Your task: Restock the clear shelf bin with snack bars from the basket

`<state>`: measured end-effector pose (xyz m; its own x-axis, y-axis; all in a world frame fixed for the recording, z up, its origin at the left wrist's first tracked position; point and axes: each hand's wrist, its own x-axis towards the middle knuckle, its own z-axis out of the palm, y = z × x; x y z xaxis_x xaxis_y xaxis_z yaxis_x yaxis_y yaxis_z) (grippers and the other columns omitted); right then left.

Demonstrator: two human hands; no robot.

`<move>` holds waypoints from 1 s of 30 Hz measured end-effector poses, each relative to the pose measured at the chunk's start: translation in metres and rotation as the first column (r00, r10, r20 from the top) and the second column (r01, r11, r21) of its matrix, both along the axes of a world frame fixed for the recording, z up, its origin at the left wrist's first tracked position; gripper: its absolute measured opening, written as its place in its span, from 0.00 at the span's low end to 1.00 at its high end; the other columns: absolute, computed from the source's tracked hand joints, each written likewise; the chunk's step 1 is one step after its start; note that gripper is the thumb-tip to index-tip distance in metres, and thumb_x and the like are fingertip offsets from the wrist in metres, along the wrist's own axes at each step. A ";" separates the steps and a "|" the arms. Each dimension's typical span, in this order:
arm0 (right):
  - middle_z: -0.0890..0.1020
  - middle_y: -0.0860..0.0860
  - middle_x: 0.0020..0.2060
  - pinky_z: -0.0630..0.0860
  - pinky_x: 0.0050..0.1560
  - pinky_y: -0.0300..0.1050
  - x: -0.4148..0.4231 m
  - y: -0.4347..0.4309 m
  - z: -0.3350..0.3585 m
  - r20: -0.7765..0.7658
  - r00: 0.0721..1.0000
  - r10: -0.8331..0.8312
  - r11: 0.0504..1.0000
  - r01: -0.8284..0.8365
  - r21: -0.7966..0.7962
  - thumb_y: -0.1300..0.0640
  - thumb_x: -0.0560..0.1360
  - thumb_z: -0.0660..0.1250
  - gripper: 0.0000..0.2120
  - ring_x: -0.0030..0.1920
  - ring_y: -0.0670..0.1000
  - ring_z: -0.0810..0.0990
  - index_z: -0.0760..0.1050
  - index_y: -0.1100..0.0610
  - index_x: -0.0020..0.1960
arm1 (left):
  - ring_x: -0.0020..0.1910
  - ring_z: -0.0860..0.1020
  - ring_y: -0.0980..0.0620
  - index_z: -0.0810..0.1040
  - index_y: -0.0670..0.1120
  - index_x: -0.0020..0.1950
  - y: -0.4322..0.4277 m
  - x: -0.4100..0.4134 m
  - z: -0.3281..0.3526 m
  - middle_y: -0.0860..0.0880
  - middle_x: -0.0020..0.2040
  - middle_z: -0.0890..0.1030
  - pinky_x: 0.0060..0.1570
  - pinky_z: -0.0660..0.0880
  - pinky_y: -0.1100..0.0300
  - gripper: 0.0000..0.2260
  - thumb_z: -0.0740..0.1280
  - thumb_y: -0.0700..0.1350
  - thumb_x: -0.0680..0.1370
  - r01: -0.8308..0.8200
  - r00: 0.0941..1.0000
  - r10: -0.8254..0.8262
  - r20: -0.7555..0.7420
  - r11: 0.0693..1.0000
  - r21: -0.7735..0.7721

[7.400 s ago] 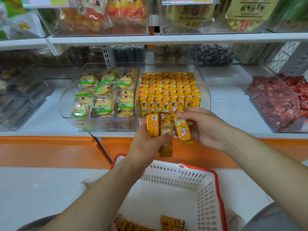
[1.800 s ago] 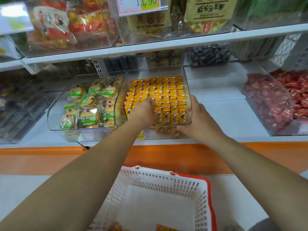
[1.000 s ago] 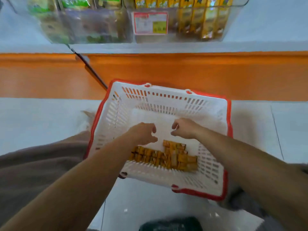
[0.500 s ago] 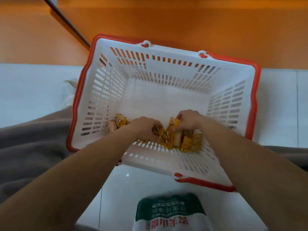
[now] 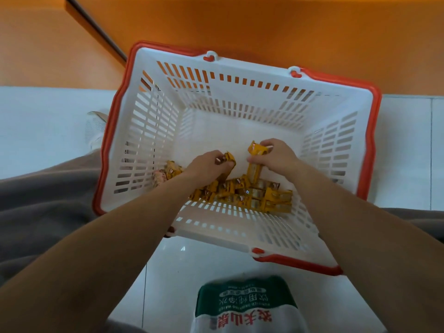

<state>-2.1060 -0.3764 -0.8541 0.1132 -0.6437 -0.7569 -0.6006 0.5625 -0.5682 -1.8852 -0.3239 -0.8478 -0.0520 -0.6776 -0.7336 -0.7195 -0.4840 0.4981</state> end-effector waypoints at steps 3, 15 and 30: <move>0.78 0.52 0.54 0.78 0.41 0.47 0.002 -0.007 0.007 0.095 0.980 -0.176 0.984 0.175 0.018 0.49 0.67 0.81 0.34 0.44 0.53 0.81 0.73 0.53 0.68 | 0.46 0.79 0.53 0.76 0.51 0.63 -0.010 -0.002 0.011 0.49 0.55 0.81 0.39 0.72 0.59 0.19 0.62 0.64 0.81 -0.175 0.983 0.171 -0.068 0.983 -0.060; 0.74 0.48 0.57 0.76 0.47 0.48 0.003 -0.001 0.009 -0.024 0.945 -0.327 0.943 0.325 -0.076 0.50 0.69 0.76 0.27 0.54 0.51 0.76 0.74 0.51 0.66 | 0.47 0.76 0.49 0.64 0.46 0.77 -0.008 -0.012 0.008 0.47 0.61 0.76 0.43 0.72 0.55 0.23 0.61 0.55 0.84 -0.079 0.997 0.079 -0.008 0.996 0.050; 0.79 0.53 0.47 0.85 0.46 0.53 0.015 0.012 -0.006 0.043 0.849 -0.527 0.841 0.513 0.174 0.48 0.73 0.74 0.12 0.48 0.53 0.81 0.74 0.51 0.49 | 0.59 0.77 0.39 0.65 0.43 0.72 -0.020 -0.049 -0.026 0.40 0.63 0.76 0.55 0.78 0.45 0.33 0.77 0.44 0.73 0.045 0.994 -0.048 0.100 0.998 0.037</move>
<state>-2.0910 -0.3647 -0.8604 -0.1371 -0.5059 -0.8516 -0.1488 0.8605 -0.4872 -1.9338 -0.3440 -0.8736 -0.0076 -0.6501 -0.7598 -0.7873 -0.4646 0.4054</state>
